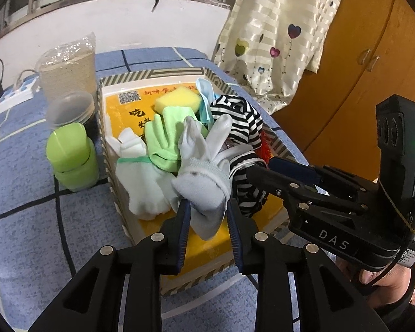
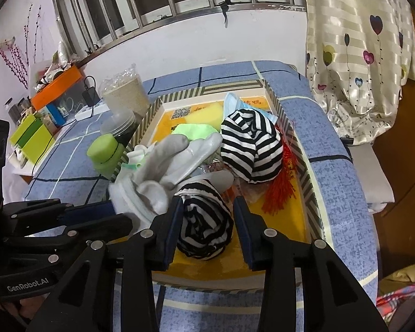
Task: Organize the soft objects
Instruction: 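Lower the glove into the tray and open the left tool while the right tool releases the sock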
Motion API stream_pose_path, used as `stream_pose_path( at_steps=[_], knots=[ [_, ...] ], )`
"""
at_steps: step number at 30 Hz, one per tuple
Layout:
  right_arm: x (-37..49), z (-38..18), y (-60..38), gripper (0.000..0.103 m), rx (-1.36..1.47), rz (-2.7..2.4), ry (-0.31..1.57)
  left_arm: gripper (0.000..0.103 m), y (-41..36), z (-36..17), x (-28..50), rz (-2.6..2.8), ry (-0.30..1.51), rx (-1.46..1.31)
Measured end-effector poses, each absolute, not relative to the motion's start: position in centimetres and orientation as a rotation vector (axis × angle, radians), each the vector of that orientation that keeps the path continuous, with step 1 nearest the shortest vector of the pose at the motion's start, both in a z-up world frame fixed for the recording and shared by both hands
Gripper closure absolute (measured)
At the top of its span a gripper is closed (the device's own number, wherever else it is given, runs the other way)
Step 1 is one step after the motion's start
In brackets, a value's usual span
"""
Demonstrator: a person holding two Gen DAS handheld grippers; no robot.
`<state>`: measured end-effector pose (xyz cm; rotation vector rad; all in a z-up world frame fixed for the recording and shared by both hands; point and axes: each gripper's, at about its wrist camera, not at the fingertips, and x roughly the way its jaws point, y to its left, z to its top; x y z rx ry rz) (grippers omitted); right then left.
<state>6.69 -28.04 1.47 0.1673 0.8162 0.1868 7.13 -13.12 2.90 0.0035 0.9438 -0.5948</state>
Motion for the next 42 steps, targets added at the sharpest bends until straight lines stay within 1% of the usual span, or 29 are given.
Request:
stream_pose_path(
  at_steps=[15, 21, 33, 42],
  knots=[
    [5.3, 2.4, -27.4, 0.064, 0.158, 0.193, 0.794, 0.077, -11.5, 4.0, 5.8, -0.585, 0.903, -0.031],
    [5.3, 1.9, -27.5, 0.064, 0.176, 0.205, 0.806, 0.077, -11.1, 3.7, 6.2, -0.556, 0.907, -0.037],
    [6.6, -0.1, -28.1, 0.064, 0.190, 0.203, 0.850, 0.077, -13.7, 1.9, 7.7, -0.599, 0.952, -0.011],
    [7.5, 0.3, -28.4, 0.065, 0.190, 0.185, 0.823, 0.077, -13.8, 1.9, 8.2, -0.587, 0.946, -0.009]
  ],
)
